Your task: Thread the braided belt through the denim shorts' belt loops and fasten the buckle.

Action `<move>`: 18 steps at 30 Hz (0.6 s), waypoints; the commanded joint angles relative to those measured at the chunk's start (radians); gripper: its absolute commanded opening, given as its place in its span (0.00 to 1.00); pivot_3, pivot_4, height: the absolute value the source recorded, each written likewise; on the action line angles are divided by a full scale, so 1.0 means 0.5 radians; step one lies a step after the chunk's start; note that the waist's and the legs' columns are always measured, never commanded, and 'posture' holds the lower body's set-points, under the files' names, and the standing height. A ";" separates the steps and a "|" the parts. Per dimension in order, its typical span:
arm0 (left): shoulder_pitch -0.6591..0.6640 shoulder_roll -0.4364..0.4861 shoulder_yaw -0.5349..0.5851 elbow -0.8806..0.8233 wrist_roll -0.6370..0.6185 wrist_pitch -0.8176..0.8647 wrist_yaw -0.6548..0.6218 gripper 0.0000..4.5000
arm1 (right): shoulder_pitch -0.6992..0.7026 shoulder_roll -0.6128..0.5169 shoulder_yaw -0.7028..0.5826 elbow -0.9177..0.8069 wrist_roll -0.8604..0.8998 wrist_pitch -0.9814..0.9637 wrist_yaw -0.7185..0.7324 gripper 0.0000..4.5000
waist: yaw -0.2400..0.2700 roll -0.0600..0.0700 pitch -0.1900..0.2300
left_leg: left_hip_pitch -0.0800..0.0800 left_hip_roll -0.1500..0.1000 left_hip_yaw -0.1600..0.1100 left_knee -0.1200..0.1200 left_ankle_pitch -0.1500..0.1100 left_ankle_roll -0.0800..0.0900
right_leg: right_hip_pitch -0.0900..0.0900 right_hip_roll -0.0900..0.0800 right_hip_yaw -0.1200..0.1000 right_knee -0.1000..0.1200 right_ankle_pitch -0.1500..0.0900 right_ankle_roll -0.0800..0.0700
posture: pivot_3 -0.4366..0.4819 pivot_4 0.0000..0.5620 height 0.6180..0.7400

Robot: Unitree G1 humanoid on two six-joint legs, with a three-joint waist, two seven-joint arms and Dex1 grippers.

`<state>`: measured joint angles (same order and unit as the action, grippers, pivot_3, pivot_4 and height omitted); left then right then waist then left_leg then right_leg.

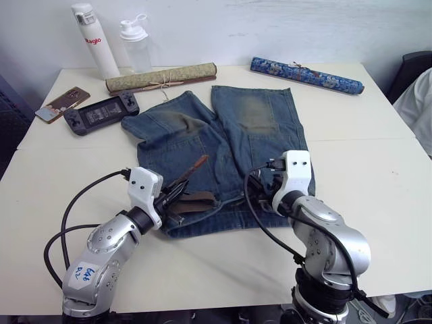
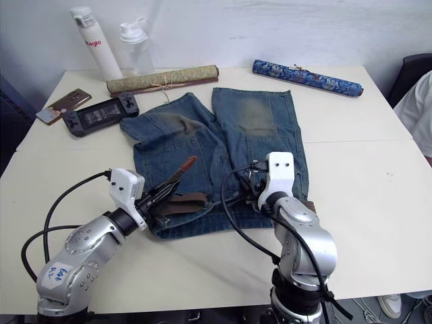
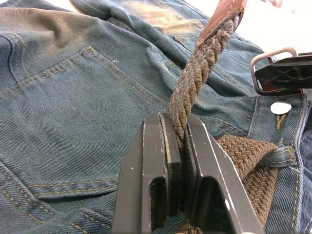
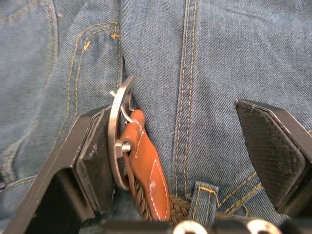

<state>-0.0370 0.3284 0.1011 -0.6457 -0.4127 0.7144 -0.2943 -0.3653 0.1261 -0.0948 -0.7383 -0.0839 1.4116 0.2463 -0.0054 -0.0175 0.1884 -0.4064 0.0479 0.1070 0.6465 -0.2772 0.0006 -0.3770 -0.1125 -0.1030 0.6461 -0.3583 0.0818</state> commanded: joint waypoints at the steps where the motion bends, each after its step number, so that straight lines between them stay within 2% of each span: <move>1: -0.009 0.030 0.035 -0.047 -0.018 -0.040 -0.014 0.00 | 0.053 -0.076 -0.028 -0.112 0.091 0.057 0.020 0.87 | -0.002 0.000 0.000 | 0.000 0.000 0.000 0.000 0.000 0.000 | 0.000 0.000 0.000 0.000 0.000 0.000 | 0.48 0.27 0.82; 7: -0.003 0.037 0.020 -0.048 -0.013 -0.043 -0.024 0.00 | 0.074 -0.186 -0.019 -0.144 0.278 0.121 0.125 0.87 | -0.004 0.000 0.000 | 0.000 0.000 0.000 0.000 0.000 0.000 | 0.000 0.000 0.000 0.000 0.000 0.000 | 0.48 0.27 0.82; 18: 0.014 0.039 0.011 -0.056 0.002 -0.058 -0.024 0.00 | -0.146 -0.244 0.052 -0.069 0.483 0.049 0.139 0.87 | -0.007 0.000 0.000 | 0.000 0.000 0.000 -0.002 0.000 0.000 | -0.001 0.000 0.000 -0.002 0.000 0.000 | 0.48 0.27 0.82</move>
<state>-0.0340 0.3368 0.1005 -0.6458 -0.4114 0.7098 -0.3029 -0.4259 0.0058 -0.0791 -0.7556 0.1374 1.4580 0.3146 -0.0088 -0.0175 0.1885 -0.4064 0.0481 0.1070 0.6457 -0.2774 0.0008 -0.3772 -0.1126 -0.1030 0.6453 -0.3584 0.0818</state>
